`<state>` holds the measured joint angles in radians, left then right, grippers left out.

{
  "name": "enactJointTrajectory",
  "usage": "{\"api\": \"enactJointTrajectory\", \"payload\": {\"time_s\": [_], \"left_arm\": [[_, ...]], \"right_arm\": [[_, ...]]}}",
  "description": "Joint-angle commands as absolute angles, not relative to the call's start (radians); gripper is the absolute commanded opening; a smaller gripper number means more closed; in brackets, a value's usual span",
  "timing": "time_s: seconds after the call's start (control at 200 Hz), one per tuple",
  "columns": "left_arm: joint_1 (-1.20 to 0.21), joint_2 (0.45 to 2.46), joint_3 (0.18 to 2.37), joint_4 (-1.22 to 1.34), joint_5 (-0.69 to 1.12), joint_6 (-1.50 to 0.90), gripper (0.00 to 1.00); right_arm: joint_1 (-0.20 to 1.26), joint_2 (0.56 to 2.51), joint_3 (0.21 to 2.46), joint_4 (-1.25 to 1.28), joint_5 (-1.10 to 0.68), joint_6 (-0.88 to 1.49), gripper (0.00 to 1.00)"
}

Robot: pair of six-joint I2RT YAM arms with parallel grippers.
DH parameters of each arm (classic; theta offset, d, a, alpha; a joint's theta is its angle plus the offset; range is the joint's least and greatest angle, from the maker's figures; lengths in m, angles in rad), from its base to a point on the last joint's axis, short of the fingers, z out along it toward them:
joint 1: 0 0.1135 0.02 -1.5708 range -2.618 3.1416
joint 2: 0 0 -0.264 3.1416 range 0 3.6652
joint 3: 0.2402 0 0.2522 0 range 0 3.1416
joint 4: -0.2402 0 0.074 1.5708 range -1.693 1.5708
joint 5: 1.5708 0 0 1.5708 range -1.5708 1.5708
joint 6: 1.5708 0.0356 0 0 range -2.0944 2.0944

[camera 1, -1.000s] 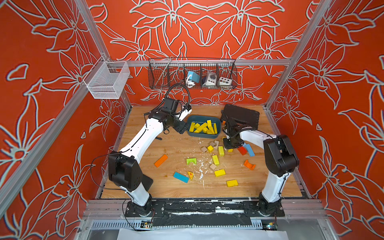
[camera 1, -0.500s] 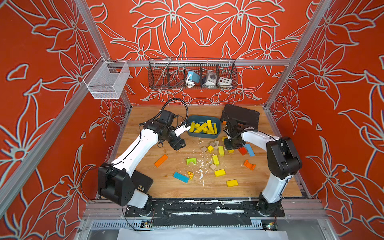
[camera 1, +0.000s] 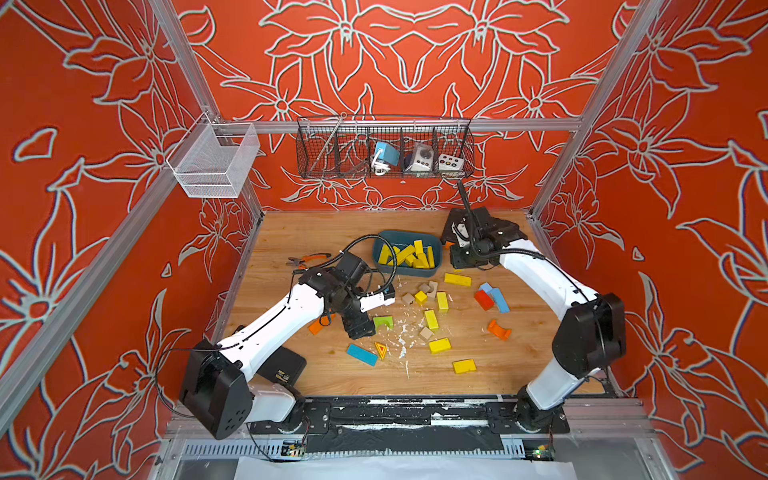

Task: Pick out the yellow building blocks
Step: Place the building block in the storage box.

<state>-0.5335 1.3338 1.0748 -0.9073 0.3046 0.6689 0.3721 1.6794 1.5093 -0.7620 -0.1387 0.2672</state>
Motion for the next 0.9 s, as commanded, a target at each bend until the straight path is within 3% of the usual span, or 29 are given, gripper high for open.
{"api": "enactJointTrajectory", "payload": {"time_s": [0.0, 0.53, 0.741, 0.896], "left_arm": [[-0.566, 1.312, 1.046, -0.898, 0.3, 0.664, 0.8], [-0.677, 1.339, 0.941, -0.761, 0.264, 0.611, 0.81], [-0.718, 1.382, 0.915, -0.725, 0.236, 0.604, 0.82], [-0.737, 1.421, 0.911, -0.707, 0.212, 0.611, 0.83]], "right_arm": [[0.379, 1.752, 1.615, -0.797, -0.196, 0.254, 0.1], [0.44, 2.2, 2.014, -0.812, -0.224, 0.266, 0.13], [0.446, 2.272, 2.048, -0.838, -0.188, 0.247, 0.16], [0.447, 2.288, 2.043, -0.856, -0.165, 0.234, 0.24]]}}
